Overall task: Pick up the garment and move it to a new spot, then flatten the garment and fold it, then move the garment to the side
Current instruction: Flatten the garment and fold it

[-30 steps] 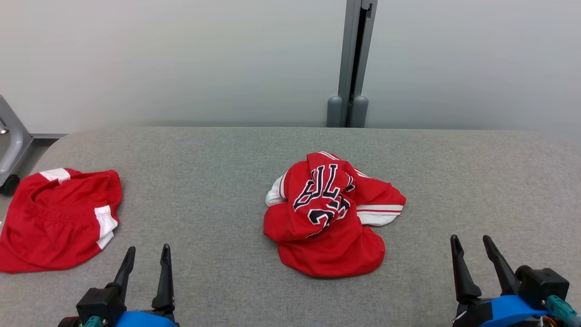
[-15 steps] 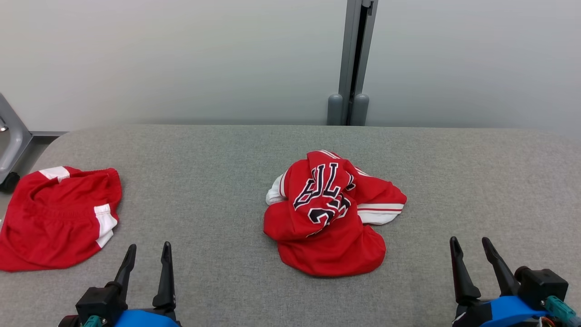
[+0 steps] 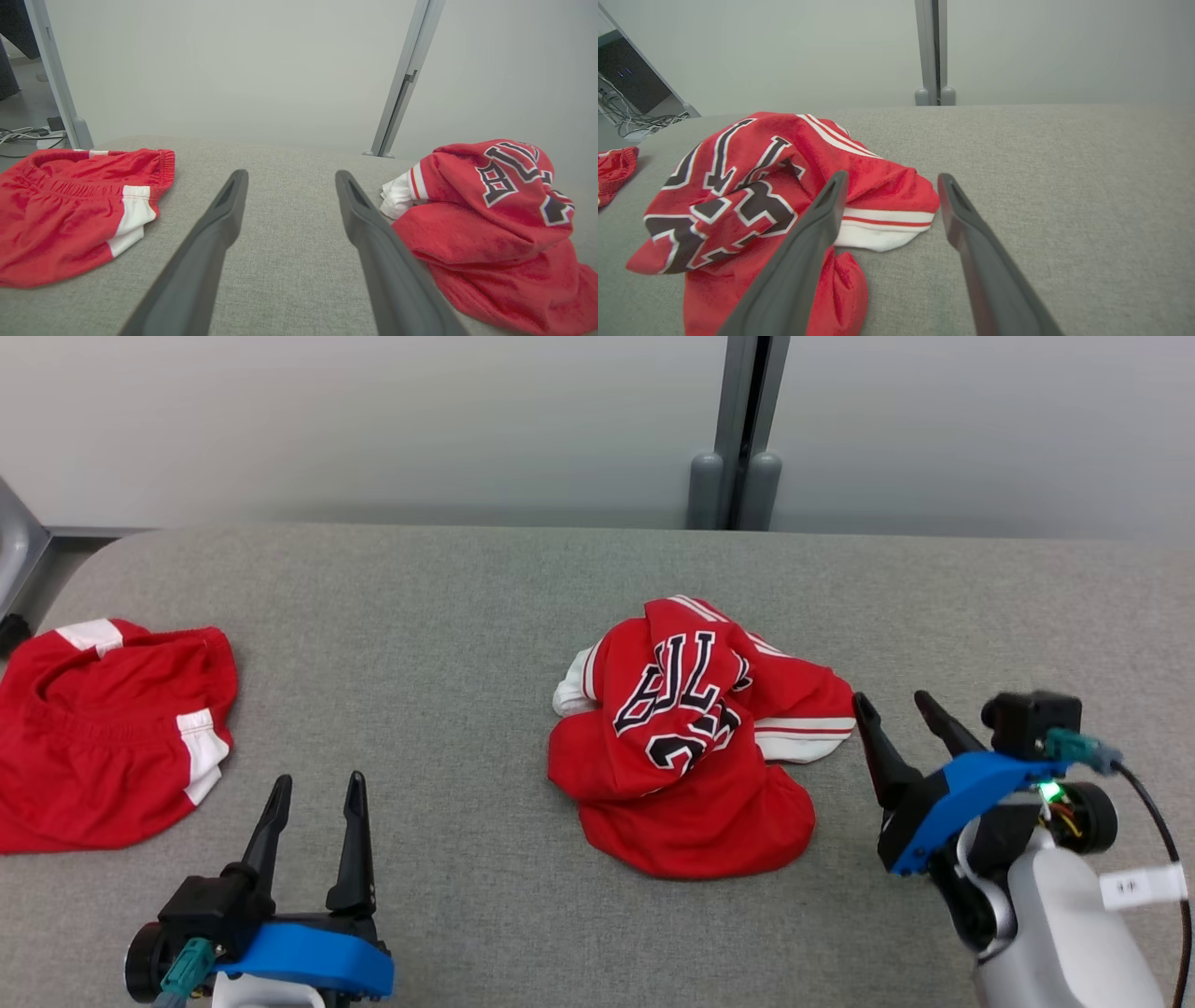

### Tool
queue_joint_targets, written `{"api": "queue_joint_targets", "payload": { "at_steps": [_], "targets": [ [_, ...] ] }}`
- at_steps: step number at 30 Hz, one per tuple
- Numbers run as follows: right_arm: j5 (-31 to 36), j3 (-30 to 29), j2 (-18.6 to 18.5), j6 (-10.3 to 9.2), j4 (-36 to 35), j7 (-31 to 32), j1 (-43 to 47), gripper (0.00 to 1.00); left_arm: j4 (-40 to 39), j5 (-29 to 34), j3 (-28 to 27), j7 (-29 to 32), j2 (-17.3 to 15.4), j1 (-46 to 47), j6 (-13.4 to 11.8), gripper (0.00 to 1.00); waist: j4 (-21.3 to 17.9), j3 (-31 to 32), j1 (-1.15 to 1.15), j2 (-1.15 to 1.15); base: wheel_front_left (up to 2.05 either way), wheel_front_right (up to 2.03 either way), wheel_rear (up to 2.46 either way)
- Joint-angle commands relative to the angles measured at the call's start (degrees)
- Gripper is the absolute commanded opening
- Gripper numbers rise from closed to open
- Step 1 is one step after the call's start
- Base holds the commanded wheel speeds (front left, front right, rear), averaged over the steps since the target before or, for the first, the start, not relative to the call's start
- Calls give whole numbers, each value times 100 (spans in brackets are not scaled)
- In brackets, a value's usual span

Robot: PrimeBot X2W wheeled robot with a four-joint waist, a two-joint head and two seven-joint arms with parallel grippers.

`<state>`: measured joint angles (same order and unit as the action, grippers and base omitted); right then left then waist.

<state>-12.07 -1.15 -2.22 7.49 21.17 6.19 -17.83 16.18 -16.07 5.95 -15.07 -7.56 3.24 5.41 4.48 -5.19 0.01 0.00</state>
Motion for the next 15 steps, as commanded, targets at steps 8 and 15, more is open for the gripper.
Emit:
{"api": "queue_joint_targets", "payload": {
  "at_steps": [8, 15],
  "targets": [
    [482, -638, -37, 1, 1417, 840, -1484, 100, -188, 116, 80, -15, 118, 413, 110, 100, 449, -662, -1, 0, 0, 0, 0],
    [770, -931, -233, 1, 2348, 1023, -1996, 100, -223, 189, 149, -15, 169, 587, 161, 100, 711, -934, -1, 0, 0, 0, 0]
  ]
}}
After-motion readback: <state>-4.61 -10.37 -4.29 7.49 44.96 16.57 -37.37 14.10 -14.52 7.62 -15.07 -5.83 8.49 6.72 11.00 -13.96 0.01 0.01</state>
